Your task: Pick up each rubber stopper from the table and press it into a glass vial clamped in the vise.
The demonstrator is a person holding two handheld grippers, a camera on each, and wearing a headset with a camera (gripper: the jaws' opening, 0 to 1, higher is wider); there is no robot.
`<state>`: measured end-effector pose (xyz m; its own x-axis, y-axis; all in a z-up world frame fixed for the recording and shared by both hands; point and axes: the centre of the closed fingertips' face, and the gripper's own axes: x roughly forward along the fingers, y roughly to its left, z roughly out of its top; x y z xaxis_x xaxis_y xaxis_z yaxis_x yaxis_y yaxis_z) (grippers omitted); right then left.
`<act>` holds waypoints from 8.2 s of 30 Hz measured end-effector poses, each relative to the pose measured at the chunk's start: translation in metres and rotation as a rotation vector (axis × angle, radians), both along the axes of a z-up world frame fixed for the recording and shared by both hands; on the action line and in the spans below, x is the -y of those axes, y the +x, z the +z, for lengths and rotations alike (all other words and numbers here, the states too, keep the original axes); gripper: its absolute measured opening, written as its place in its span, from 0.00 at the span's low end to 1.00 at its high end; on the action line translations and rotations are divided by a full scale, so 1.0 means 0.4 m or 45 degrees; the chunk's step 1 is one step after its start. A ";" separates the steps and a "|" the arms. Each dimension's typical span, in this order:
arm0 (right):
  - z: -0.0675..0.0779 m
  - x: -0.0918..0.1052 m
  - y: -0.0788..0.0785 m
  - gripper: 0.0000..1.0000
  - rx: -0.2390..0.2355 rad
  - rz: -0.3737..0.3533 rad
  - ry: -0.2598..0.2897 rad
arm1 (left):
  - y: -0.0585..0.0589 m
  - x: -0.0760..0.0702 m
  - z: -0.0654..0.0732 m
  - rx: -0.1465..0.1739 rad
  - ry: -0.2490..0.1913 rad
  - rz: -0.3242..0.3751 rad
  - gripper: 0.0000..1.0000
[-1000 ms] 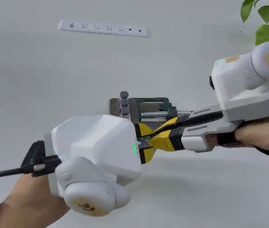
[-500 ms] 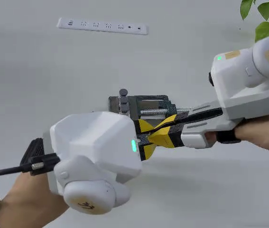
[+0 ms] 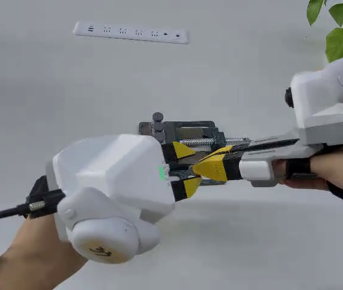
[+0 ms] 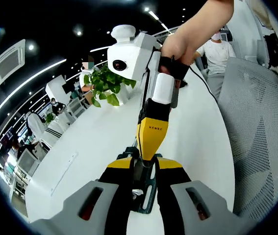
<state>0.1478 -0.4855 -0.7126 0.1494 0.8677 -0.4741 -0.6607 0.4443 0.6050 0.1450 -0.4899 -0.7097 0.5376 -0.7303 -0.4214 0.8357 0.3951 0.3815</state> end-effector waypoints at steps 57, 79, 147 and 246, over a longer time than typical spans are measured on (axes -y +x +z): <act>0.239 0.031 -0.060 0.05 -0.765 -0.076 0.934 | -0.055 0.040 0.240 -0.069 -0.555 -0.185 0.10; 0.249 0.027 -0.102 0.05 -0.831 -0.032 0.929 | -0.087 0.054 0.246 -0.101 -0.548 -0.246 0.06; 0.100 0.060 -0.132 0.12 0.817 1.132 -0.633 | -0.099 0.081 0.086 -0.490 -0.385 -0.211 0.05; 0.029 -0.020 0.031 0.06 1.057 1.627 -0.806 | -0.013 -0.096 -0.065 -0.610 -0.341 0.232 0.99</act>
